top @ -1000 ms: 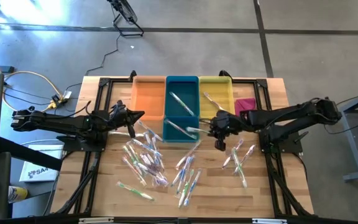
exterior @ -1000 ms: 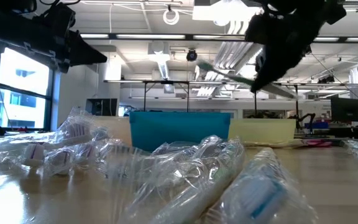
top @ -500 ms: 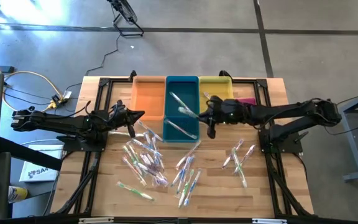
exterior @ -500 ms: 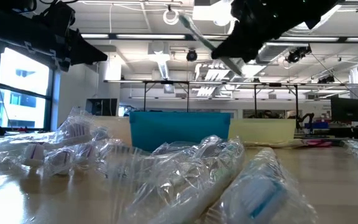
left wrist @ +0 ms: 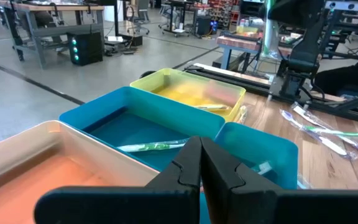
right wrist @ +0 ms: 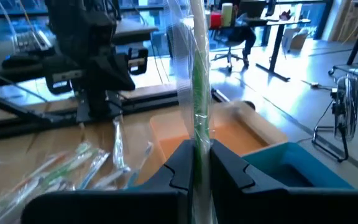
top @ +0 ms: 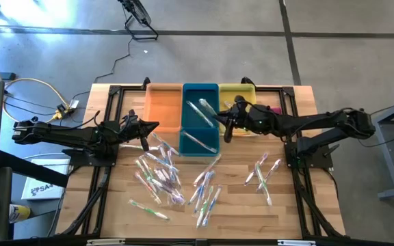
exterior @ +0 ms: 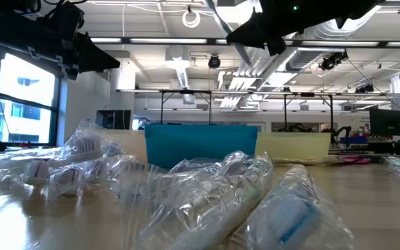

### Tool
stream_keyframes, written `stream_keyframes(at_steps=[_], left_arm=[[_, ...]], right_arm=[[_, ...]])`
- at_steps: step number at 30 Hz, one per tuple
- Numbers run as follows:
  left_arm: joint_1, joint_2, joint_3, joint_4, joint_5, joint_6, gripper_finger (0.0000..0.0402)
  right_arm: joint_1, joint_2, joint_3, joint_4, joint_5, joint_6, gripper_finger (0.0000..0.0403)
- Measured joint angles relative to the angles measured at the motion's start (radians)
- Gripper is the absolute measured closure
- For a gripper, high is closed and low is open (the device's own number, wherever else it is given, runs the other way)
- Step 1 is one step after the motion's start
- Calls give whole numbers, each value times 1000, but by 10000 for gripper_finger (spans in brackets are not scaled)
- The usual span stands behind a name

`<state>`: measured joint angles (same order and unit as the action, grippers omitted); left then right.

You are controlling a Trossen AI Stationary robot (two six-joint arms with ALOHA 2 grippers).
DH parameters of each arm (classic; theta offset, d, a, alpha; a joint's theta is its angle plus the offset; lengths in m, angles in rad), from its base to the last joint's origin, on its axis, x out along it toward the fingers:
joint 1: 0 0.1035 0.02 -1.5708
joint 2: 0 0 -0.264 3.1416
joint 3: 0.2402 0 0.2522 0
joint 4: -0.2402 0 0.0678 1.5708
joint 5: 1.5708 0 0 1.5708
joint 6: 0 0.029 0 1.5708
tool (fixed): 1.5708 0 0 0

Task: Pick & Place Toothbrushes
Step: Put the green toothbrush into the top blue bin

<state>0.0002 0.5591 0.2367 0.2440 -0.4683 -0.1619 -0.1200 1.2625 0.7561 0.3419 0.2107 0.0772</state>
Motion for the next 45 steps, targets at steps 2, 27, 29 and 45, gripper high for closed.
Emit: stream_keyframes(at_steps=[2,27,29,45], left_arm=[[0,0,0,0,-9,0,401],[0,0,0,-8,-25,0,401],[0,0,0,-9,-25,0,401],[0,0,0,-8,-24,0,401]], right_arm=[[0,28,25,0,-1,0,380],[-188,494,495,-362,-80,187,380],[-212,497,500,-389,-90,214,380],[-294,574,501,-525,-170,297,380]])
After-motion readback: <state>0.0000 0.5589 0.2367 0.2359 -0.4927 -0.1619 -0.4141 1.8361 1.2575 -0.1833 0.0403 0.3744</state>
